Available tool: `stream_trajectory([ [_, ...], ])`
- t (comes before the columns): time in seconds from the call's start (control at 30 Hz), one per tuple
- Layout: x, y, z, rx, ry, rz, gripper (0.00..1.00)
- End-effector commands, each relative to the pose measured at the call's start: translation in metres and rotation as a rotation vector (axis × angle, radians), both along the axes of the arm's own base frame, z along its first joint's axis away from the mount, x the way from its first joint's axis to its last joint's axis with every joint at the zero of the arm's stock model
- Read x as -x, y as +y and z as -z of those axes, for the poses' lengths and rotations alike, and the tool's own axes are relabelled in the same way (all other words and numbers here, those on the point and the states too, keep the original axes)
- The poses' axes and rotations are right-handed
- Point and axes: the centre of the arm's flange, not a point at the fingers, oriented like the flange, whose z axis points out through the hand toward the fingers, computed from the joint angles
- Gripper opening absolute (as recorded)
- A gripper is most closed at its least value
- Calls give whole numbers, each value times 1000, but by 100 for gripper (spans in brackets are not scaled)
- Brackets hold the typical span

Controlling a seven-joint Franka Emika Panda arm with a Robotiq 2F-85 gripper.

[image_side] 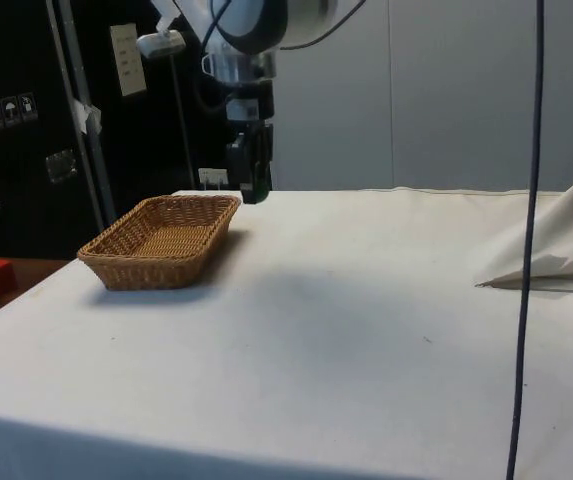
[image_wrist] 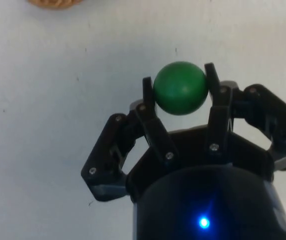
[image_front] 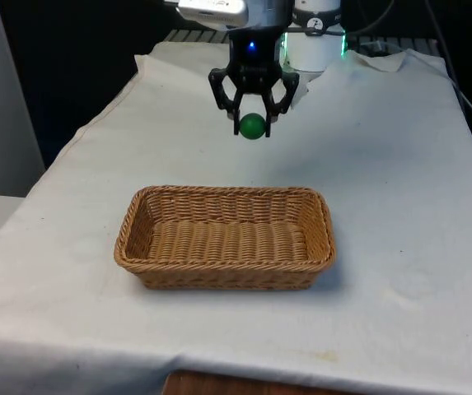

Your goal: Pick up the ball and place it into the basket.

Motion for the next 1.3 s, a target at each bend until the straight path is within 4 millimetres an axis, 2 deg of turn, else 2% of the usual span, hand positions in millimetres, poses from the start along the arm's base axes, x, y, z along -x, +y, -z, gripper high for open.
stream_trajectory([
  [0.0,-7,-1,-1,3,1,-2,2],
  [0.6,-68,-6,-8,18,-4,-18,2],
  [0.63,-64,-6,-9,28,-10,-14,2],
  [0.77,-83,-4,-9,24,-11,-22,2],
  [0.9,-94,0,-6,24,-14,-24,2],
  [0.93,-91,-2,-8,34,-20,-22,2],
  [0.97,-100,3,-5,24,-18,-26,2],
  [1.27,-120,15,17,26,-23,-31,2],
])
